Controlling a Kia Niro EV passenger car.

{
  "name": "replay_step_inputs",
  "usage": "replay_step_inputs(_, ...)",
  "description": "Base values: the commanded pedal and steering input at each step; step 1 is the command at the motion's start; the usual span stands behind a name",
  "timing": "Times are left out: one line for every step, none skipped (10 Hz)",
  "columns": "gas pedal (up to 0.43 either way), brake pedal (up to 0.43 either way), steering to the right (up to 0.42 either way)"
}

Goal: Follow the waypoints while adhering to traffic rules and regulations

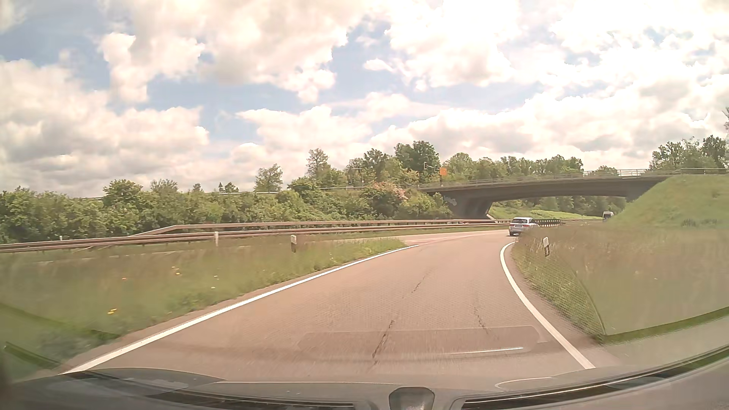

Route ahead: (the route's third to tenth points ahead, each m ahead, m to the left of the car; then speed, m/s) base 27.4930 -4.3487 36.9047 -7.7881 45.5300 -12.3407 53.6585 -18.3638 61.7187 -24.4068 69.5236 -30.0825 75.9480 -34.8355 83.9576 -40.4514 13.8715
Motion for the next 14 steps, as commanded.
replay_step_inputs(0.150,0.000,0.087)
replay_step_inputs(0.157,0.000,0.086)
replay_step_inputs(0.157,0.000,0.085)
replay_step_inputs(0.169,0.000,0.084)
replay_step_inputs(0.169,0.000,0.084)
replay_step_inputs(0.169,0.000,0.082)
replay_step_inputs(0.169,0.000,0.080)
replay_step_inputs(0.177,0.000,0.078)
replay_step_inputs(0.177,0.000,0.076)
replay_step_inputs(0.177,0.000,0.076)
replay_step_inputs(0.177,0.000,0.075)
replay_step_inputs(0.177,0.000,0.075)
replay_step_inputs(0.177,0.000,0.074)
replay_step_inputs(0.177,0.000,0.072)
